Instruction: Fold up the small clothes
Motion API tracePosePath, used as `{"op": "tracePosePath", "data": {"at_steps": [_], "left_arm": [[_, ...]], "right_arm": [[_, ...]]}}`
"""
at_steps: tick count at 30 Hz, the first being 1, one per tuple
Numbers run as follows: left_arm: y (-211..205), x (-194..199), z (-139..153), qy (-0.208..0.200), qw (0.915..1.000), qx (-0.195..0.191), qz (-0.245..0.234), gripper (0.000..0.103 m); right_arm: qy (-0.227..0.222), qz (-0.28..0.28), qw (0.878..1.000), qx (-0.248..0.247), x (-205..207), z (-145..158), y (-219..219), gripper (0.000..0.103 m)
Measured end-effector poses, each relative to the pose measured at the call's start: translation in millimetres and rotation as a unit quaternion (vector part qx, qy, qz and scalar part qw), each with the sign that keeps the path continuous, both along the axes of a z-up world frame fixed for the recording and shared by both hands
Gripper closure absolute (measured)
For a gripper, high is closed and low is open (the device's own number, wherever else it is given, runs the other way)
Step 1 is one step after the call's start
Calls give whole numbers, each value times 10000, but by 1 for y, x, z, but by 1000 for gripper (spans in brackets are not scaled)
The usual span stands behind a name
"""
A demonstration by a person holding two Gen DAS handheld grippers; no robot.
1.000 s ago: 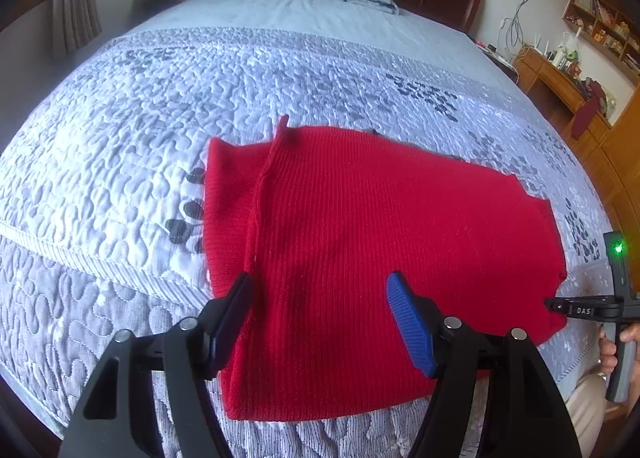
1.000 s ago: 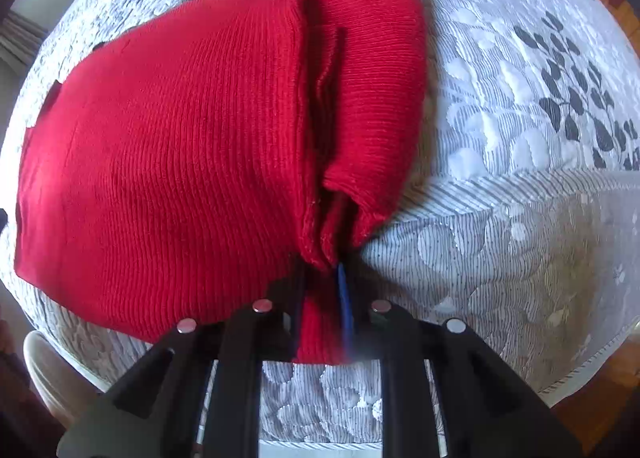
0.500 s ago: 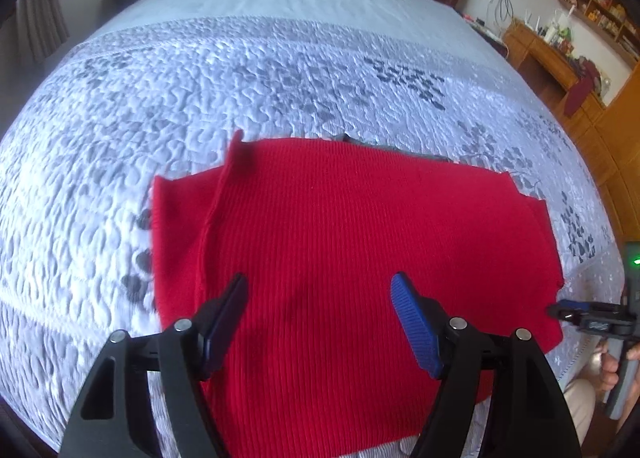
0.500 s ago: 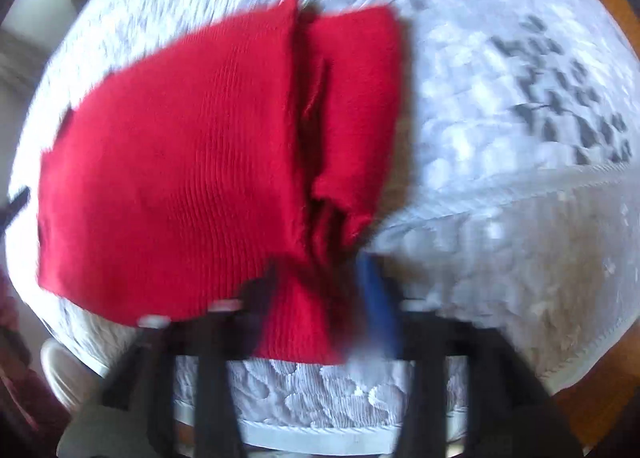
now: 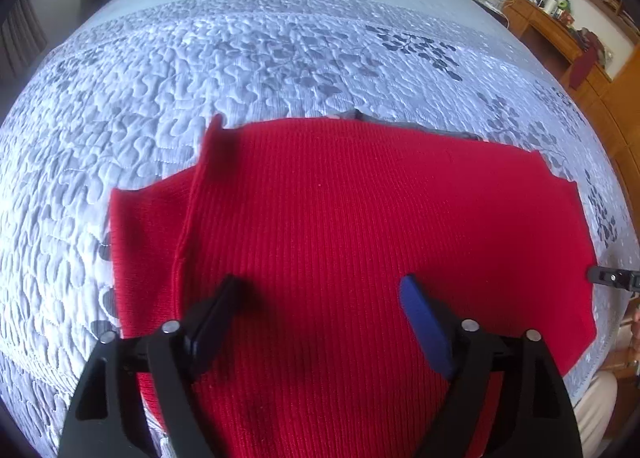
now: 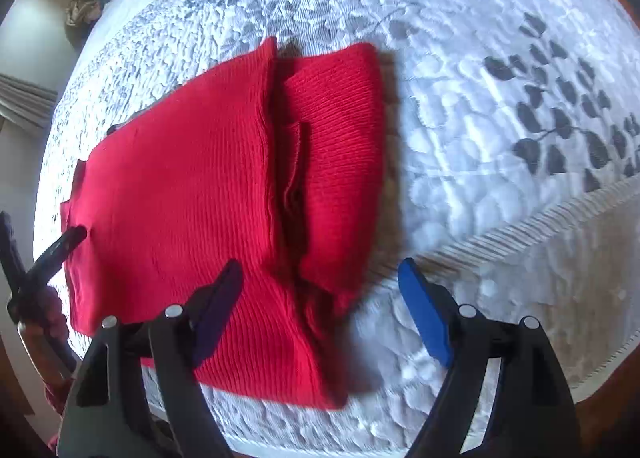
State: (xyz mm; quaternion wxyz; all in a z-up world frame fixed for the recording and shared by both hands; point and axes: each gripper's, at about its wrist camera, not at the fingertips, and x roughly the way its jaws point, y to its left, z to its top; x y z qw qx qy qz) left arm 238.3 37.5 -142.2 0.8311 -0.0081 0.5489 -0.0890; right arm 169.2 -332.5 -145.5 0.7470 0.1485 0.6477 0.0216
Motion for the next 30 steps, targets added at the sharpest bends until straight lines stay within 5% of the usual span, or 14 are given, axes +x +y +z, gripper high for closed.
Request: {"op": "tracePosePath", "data": {"at_steps": [4,7,8,9,14,18,22,30], "left_arm": [[-3,-1,-6,-33,9999,97,-119,17],[1,0,-6,-10,10000,-27,-95,17],[2,1,-5,7,9999,-62,-88,17],[4,2,-5,26,9999,-127,-72,17],[12,5,-6,110,9991,-411,-28,17],[11,6,-12,83,9991,-410,-89,14],[5,6,-11,65,9995,-245,-174,13],[40,-1,30,-423,9988,-214,-75,16]], "right_arm": [[-17,-33,10000,13,8,-7,5,26],[-108,-129,9998,41,12,-6,2,54],[-153,-130,9996,174,12,-4,0,73],[-164,-168,9986,474,13,-3,-2,79],[-193,-273,9981,514,14,3,0,82],[71,-233,9992,-320,21,18,24,83],[-187,257,9930,-1141,29,52,67,83],[-797,1436,9786,-1238,39,117,181,83]]}}
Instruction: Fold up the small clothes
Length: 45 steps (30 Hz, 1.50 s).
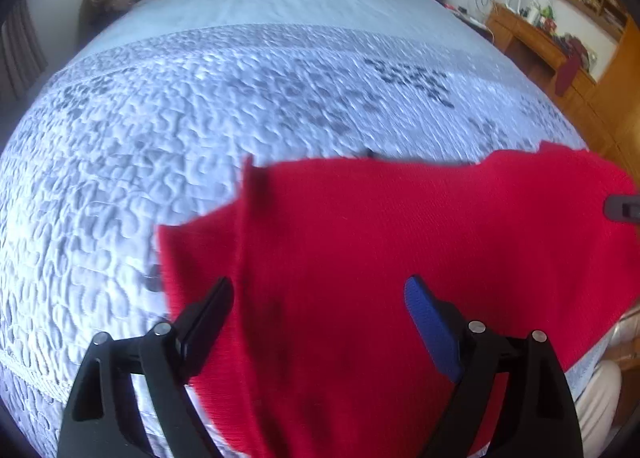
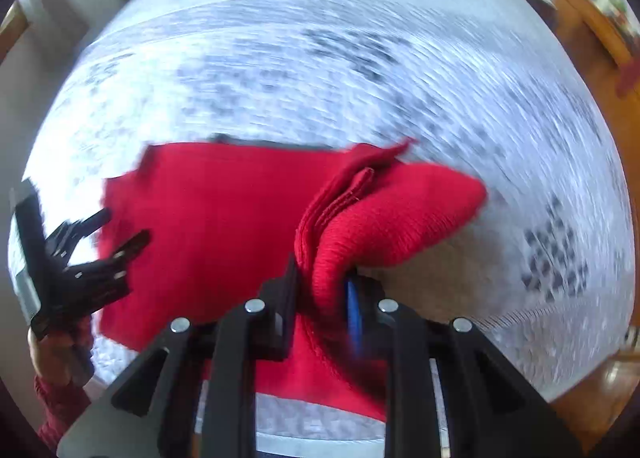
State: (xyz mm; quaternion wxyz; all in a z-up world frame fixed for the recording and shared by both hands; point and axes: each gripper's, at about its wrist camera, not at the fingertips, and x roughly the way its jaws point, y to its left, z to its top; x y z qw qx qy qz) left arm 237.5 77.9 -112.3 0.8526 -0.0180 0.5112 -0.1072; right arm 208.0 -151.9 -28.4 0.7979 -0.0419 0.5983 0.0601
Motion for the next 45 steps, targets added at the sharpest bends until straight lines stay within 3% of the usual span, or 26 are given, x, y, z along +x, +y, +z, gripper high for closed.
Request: {"op": "tracePosePath", "data": {"at_steps": [4,8,11,13,15,17,21,26,30,31,33,34,36,38,45], "left_arm": [[37,9,-1,129,9986,-359,353,16],[52,16,-10,298,9965,-610,478,16],[51,17,-15,318,9969,-543,481,16],[53,16,-13,270,9968,-581,482,16],[58,15,-9,218,9959,-701,525,16],[63,14,-3,164,9939,-920,587,16],[62,12,8,81,9920,-1133,549,16],[53,8,10,240,9905,-1261,483,16],[39,6,8,365,9926,-1094,371,15],[37,5,7,414,9922,-1118,355,15],[35,5,5,497,9908,-1213,326,15],[35,5,4,514,9906,-1228,328,15],[35,4,3,562,9899,-1251,354,15],[35,5,1,662,9877,-1370,361,15],[19,2,-1,1036,9755,-1933,172,15]], "right_arm": [[36,590,9983,-9,6,-9,65,83],[369,971,9946,-61,8,-45,114,82],[562,1270,9897,-355,4,-72,140,71],[537,1378,9888,-202,-1,-72,140,65],[349,1402,9894,-112,-9,-59,134,45],[101,1410,9900,-5,-19,-42,125,37],[-81,1632,9866,-40,-56,-25,109,37],[-22,2109,9767,-385,-105,-57,122,37],[-28,2460,9673,-622,-121,-85,144,38],[-40,2501,9659,-666,-122,-89,147,39],[-4,2486,9651,-826,-117,-100,150,55],[18,2459,9657,-829,-114,-103,149,57],[148,2396,9687,-628,-106,-104,142,65],[232,2354,9707,-415,-103,-102,135,94],[340,1790,9802,776,-82,-65,89,95]]}}
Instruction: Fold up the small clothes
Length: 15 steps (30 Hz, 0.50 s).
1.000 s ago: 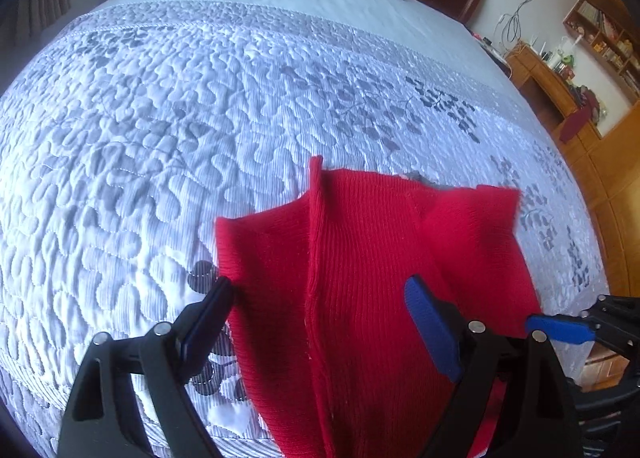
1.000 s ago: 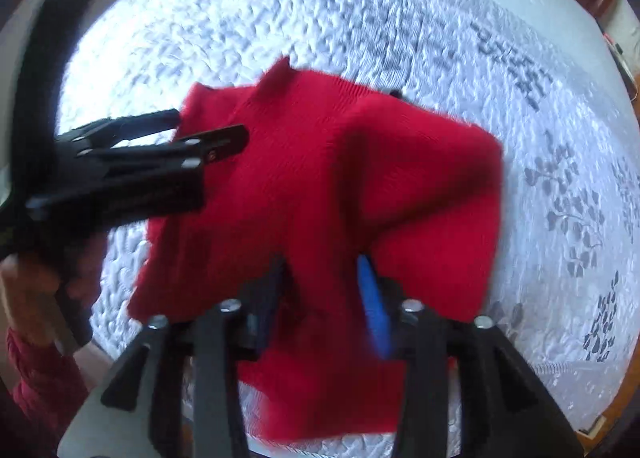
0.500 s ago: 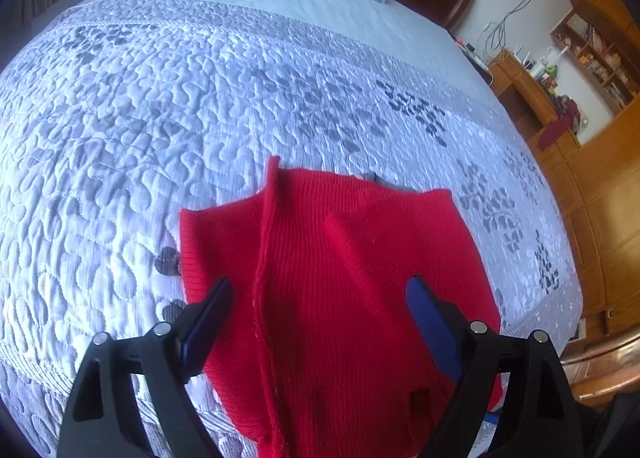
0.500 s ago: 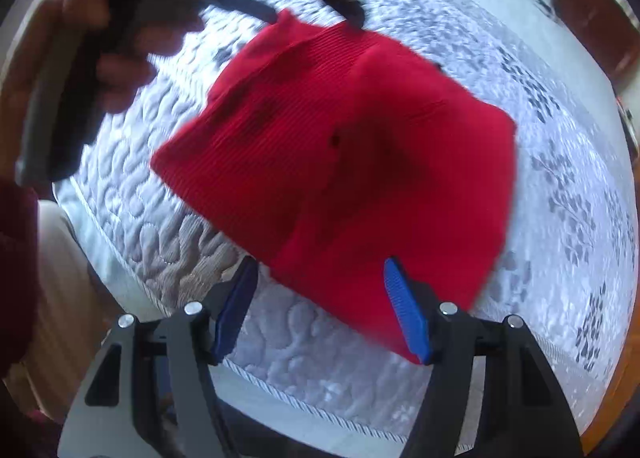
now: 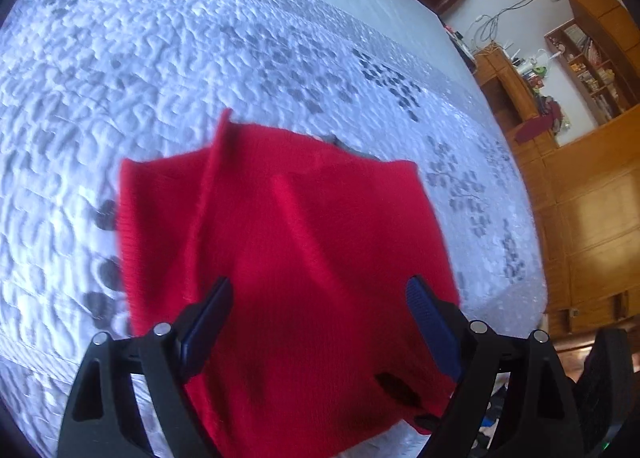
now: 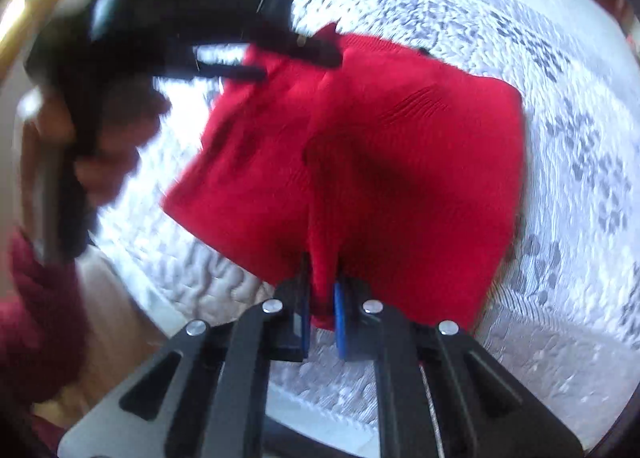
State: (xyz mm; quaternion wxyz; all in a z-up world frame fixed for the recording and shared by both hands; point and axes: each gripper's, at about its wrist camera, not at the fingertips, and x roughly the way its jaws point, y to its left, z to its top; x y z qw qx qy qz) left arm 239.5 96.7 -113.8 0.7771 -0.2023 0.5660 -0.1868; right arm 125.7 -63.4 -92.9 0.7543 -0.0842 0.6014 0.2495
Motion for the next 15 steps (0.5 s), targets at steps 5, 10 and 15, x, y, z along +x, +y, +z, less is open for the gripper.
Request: {"op": "tracePosePath", "data": {"at_steps": [5,10,15], "left_arm": [[-19,4,-10,481,9967,-649,-50,15],[-40,18,-25,860,9933,-776,-48,17],[-52,49,-40,1061,9907,-850,21,60]], "right_arm": [[-147,-199,9992,313,4,28,-20,95],[-296,-193,9986,405,7,38,-29,95],[-313,-240,9975,582,4,40,-36,95]]}}
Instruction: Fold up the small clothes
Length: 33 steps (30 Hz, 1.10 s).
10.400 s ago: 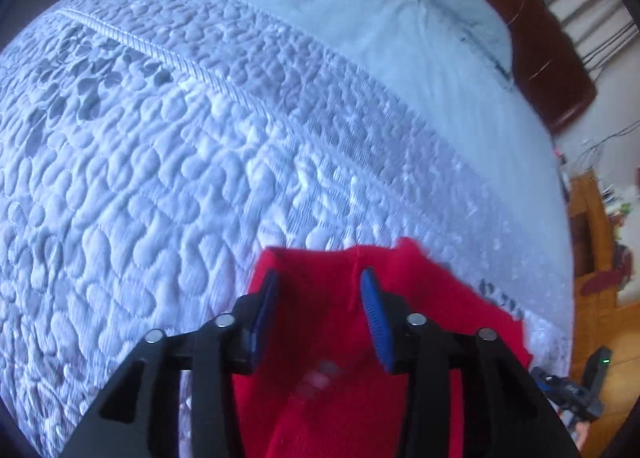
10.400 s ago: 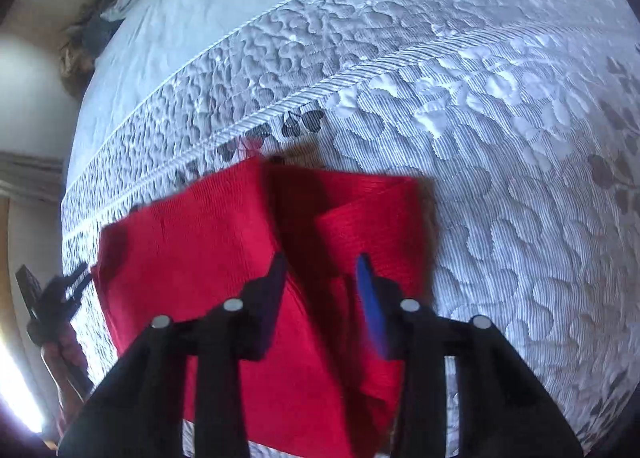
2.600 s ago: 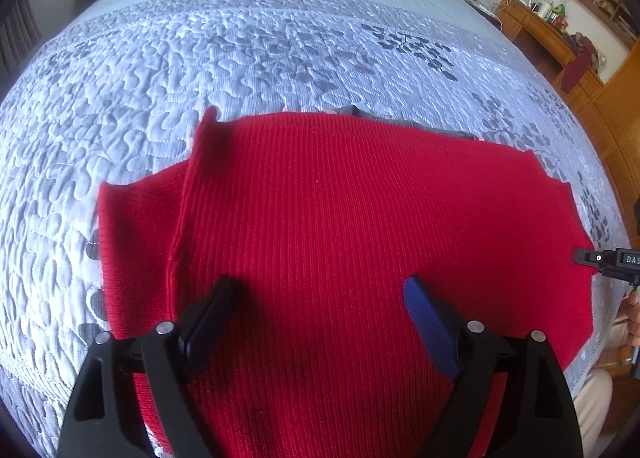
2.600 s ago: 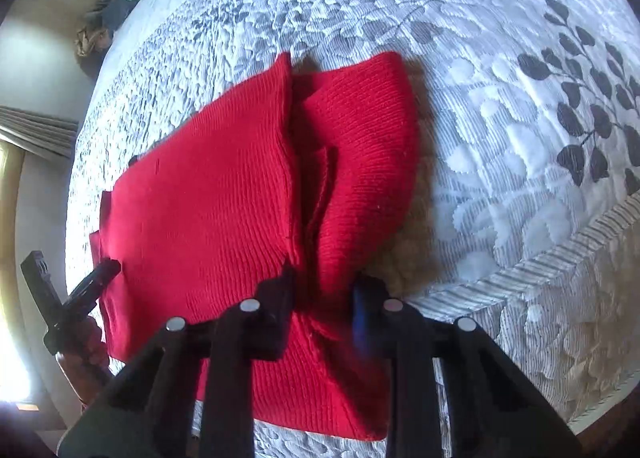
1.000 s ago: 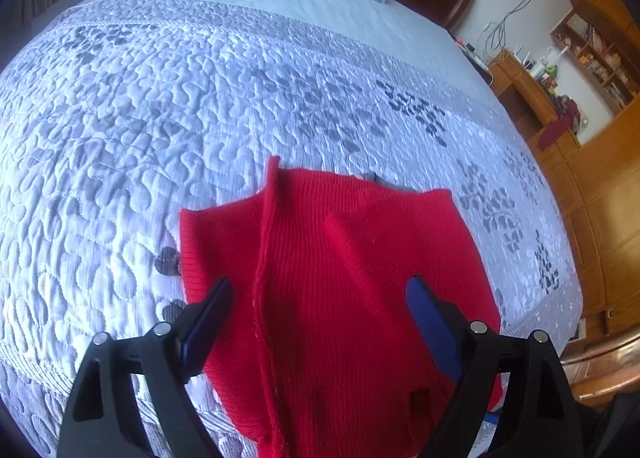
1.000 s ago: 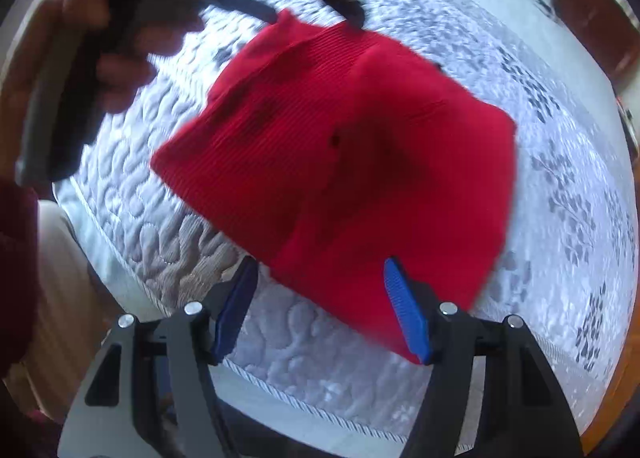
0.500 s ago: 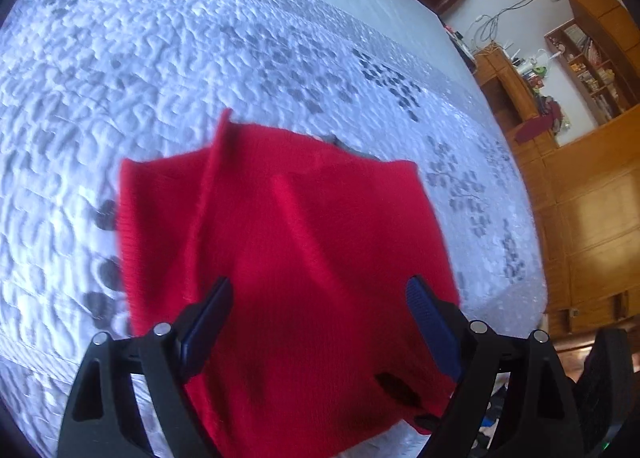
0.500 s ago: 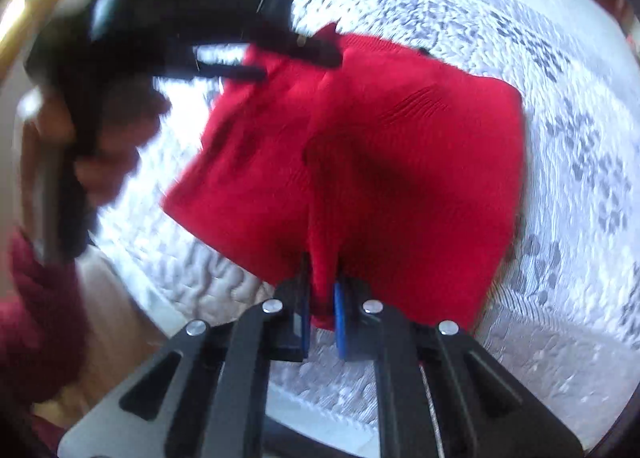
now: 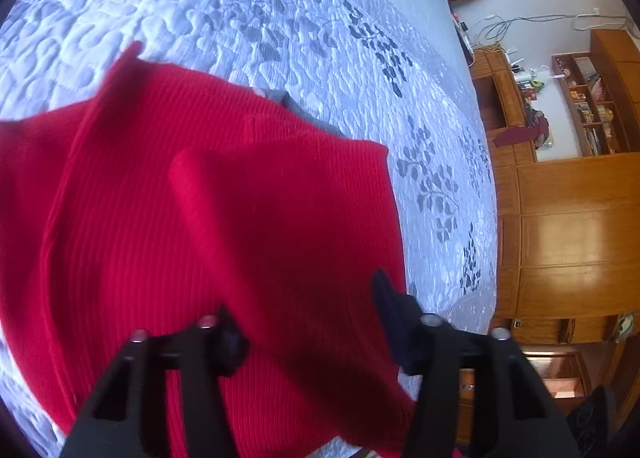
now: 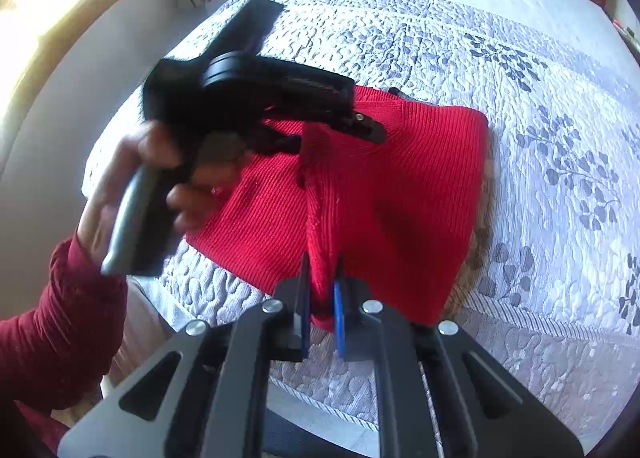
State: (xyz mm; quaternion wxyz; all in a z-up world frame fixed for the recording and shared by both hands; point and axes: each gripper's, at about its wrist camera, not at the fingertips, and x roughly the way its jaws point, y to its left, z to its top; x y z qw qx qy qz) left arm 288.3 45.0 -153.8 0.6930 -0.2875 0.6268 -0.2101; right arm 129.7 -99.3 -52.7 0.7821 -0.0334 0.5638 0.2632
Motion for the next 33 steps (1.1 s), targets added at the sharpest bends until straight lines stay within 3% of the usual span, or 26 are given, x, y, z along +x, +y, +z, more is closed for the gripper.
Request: {"op": "tracePosePath", "data": {"at_steps": [1,4,9,18,25,33], "left_arm": [[-1,5,-3,37,10000,19,-11,74],[-9,14,-7,-30,9999,-149,-25,83],[-20,16,4,-310,9989,-339,-10,85],[-7,24,45,-729,9972,-137,-60,85],[30,21,73,-973,9951,153,-1,85],[81,13,75,-1094,9933,329,149,85]], "right_arm": [[-6,-10,10000,36,1,1,-2,95],[-41,-22,9999,152,-1,4,-6,95],[-20,3,9994,337,-2,7,-8,95],[-146,284,9979,560,0,24,25,95],[-195,591,9950,777,4,39,61,95],[-47,1002,9916,817,4,26,111,95]]}}
